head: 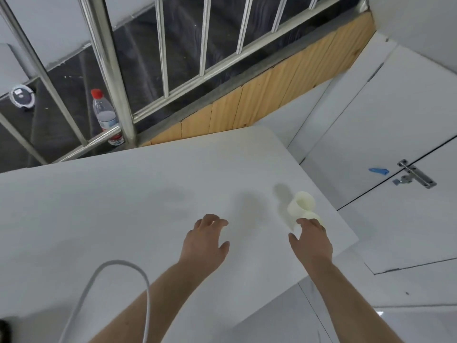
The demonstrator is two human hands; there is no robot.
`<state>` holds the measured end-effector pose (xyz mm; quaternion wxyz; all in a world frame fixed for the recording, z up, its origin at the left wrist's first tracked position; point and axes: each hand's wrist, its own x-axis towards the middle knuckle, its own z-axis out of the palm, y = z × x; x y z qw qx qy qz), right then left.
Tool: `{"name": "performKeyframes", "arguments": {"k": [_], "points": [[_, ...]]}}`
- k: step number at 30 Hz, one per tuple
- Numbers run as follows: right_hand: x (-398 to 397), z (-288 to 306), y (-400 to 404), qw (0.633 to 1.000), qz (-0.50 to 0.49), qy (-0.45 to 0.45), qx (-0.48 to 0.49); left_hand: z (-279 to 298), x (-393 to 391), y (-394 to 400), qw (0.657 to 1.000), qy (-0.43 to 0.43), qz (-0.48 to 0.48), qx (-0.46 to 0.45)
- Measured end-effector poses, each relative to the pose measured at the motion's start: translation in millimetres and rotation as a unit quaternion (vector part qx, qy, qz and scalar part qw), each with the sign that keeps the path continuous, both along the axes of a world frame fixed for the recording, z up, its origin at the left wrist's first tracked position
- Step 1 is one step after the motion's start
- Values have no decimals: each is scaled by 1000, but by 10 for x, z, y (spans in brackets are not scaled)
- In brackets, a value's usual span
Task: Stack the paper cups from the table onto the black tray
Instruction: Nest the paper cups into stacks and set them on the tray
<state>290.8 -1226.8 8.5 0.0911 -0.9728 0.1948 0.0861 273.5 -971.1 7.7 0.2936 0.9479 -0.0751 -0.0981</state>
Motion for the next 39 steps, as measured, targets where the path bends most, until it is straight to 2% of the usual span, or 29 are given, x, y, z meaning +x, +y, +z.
{"name": "performKeyframes", "arguments": {"k": [13, 15, 18, 20, 25, 29, 34, 39], "points": [[384, -381, -503, 997, -5, 73, -12, -113, 145, -290, 999, 19, 38, -2], [394, -396, -497, 998, 0, 63, -20, -135, 163, -330, 999, 17, 43, -5], [394, -353, -414, 998, 58, 38, 0, -161, 186, -392, 999, 16, 49, -4], [409, -327, -288, 990, 137, 19, 33, -180, 205, -408, 998, 17, 52, -4], [426, -399, 138, 934, 336, -22, 117, -271, 227, -330, 996, 38, 80, 5], [453, -465, 406, 898, 429, -13, 102, -325, 213, -230, 993, 56, 102, 20], [469, -458, 500, 886, 456, 11, 87, -377, 225, -183, 991, 71, 109, 33], [494, -378, 331, 890, 441, -19, 118, -391, 327, -260, 993, 70, 89, 38]]}}
